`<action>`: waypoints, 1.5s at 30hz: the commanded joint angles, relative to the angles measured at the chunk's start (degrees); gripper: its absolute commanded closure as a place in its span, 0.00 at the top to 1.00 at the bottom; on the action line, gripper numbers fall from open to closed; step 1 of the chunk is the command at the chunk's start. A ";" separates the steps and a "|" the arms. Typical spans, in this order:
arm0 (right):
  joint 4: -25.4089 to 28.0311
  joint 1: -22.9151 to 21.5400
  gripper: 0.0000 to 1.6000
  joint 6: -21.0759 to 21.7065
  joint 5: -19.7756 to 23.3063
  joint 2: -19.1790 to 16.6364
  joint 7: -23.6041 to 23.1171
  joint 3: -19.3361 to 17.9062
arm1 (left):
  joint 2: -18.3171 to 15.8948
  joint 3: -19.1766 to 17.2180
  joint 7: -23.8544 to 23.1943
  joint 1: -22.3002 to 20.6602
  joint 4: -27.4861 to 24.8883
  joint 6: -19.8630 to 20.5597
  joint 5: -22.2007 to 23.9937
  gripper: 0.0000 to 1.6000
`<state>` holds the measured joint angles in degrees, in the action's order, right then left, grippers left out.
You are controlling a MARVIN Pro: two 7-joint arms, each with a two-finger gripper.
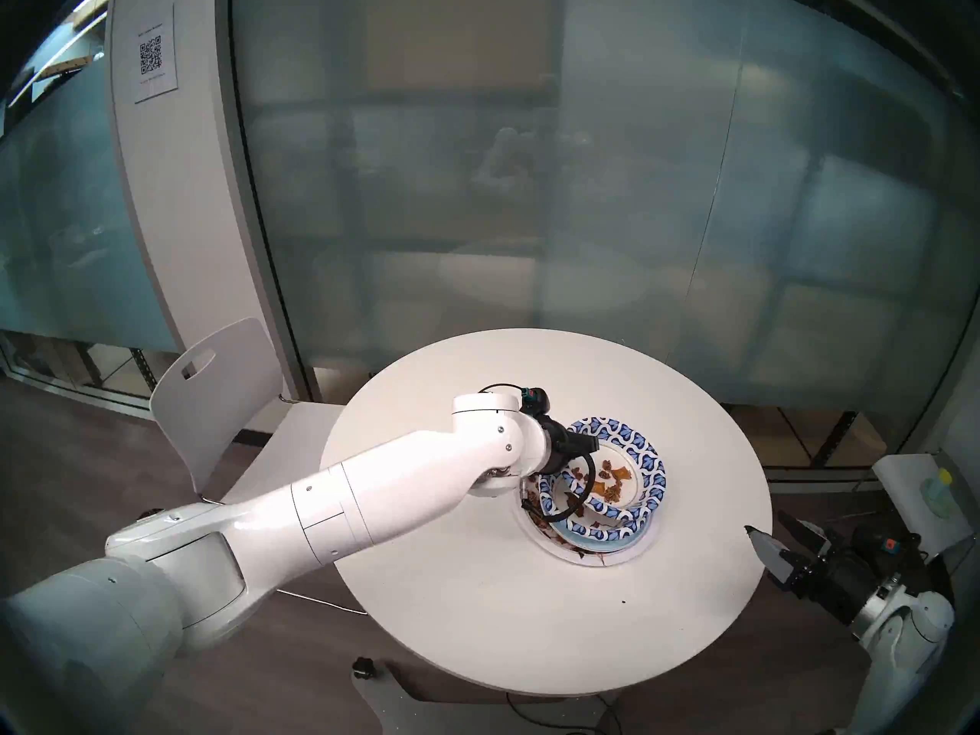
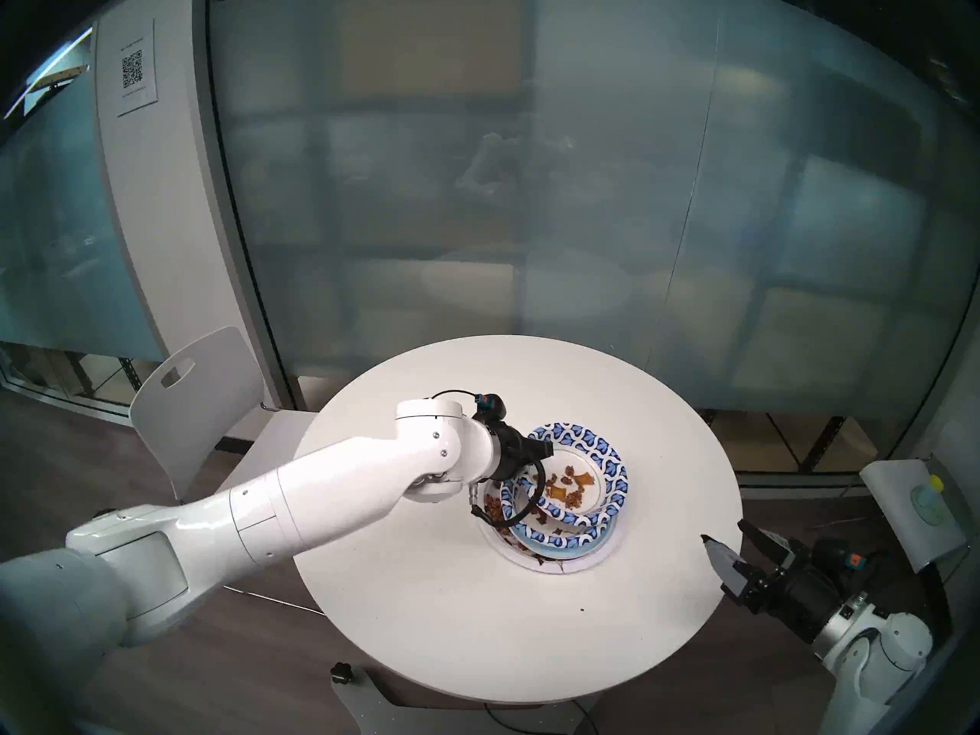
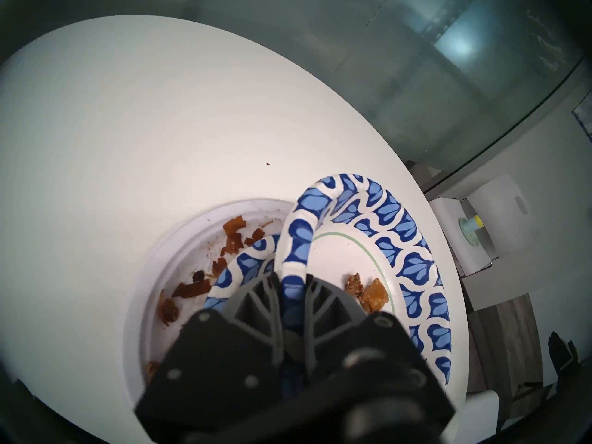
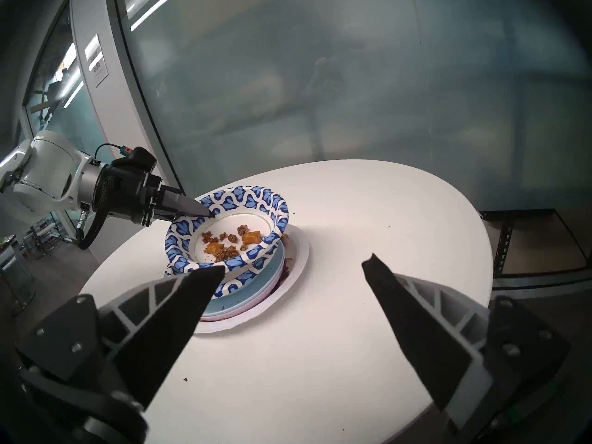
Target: Stack the plates into one stack
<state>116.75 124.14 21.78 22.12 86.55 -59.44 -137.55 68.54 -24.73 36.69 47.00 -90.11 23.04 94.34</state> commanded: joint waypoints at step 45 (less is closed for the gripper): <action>-0.22 -2.46 1.00 -3.29 -1.31 1.31 -0.39 3.51 | -13.84 -2.28 -0.78 1.69 -16.13 -5.45 -7.67 1.00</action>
<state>115.38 122.86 20.39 21.41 87.25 -60.19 -135.80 59.84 -25.20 36.34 48.72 -100.35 20.17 89.36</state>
